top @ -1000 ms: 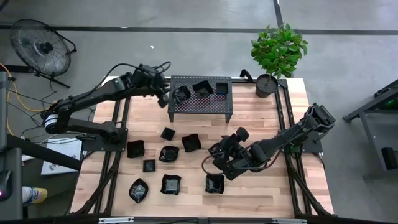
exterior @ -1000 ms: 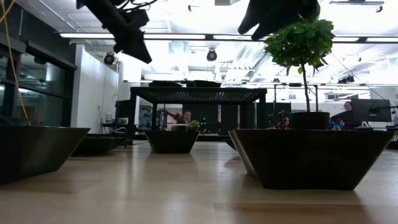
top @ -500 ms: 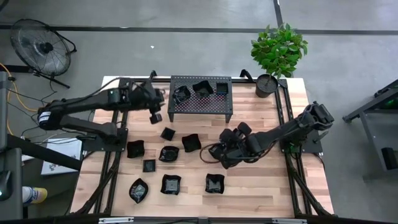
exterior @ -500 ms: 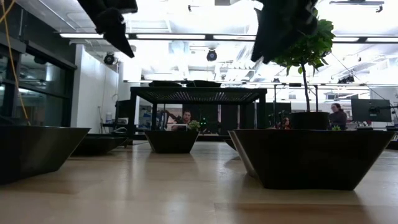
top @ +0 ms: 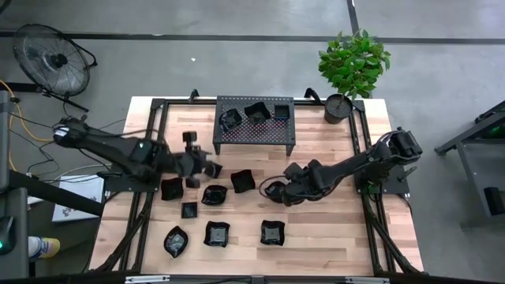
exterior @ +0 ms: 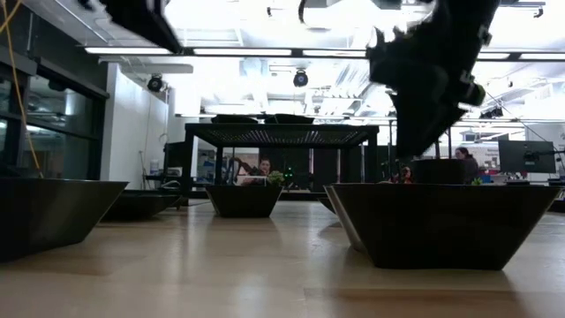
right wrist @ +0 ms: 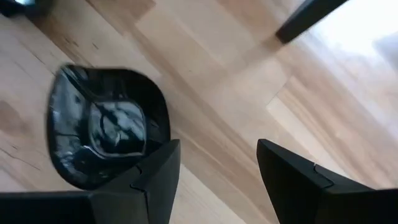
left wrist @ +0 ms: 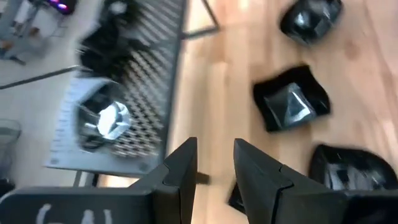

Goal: Pick & Place Mini shaped plates
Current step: Stack the leaf shaped plate on top of the leaf shaped plate on the shelf

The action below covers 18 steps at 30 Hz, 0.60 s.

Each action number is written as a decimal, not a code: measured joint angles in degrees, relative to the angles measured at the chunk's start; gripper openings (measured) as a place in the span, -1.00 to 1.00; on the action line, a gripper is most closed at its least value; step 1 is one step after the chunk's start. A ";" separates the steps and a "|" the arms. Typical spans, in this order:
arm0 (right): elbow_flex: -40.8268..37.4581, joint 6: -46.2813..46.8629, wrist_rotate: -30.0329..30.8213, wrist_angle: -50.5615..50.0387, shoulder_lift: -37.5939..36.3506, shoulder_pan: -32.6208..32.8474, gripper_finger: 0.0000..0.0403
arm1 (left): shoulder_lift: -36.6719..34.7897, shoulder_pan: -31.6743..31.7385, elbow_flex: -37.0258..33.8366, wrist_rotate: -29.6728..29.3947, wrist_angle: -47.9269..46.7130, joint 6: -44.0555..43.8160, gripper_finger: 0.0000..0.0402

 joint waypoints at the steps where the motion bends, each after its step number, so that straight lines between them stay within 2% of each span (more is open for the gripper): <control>1: -0.48 -0.77 -1.04 0.72 0.00 -0.48 0.04 | 0.02 -1.31 -1.34 -0.13 0.22 -1.04 -0.49; 5: -2.90 -4.12 -4.84 6.42 0.00 -2.40 0.04 | 0.02 -5.66 -7.36 -1.97 2.04 -6.62 -0.49; 9: -4.78 -7.54 -10.93 9.89 0.00 -4.72 0.04 | -0.36 -9.40 -13.68 -2.39 8.71 -9.72 -0.49; 11: -5.14 -9.24 -11.45 10.49 -0.01 -5.68 0.04 | -0.57 -11.41 -16.19 -2.65 11.71 -10.73 -0.49; 14: -5.29 -10.82 -12.15 10.79 -0.04 -6.79 0.04 | -0.91 -13.99 -18.77 -4.02 15.20 -12.02 -0.50; 18: -5.29 -14.56 -16.33 13.84 -0.07 -7.71 0.04 | -1.07 -17.88 -20.35 -6.78 18.73 -12.06 -0.50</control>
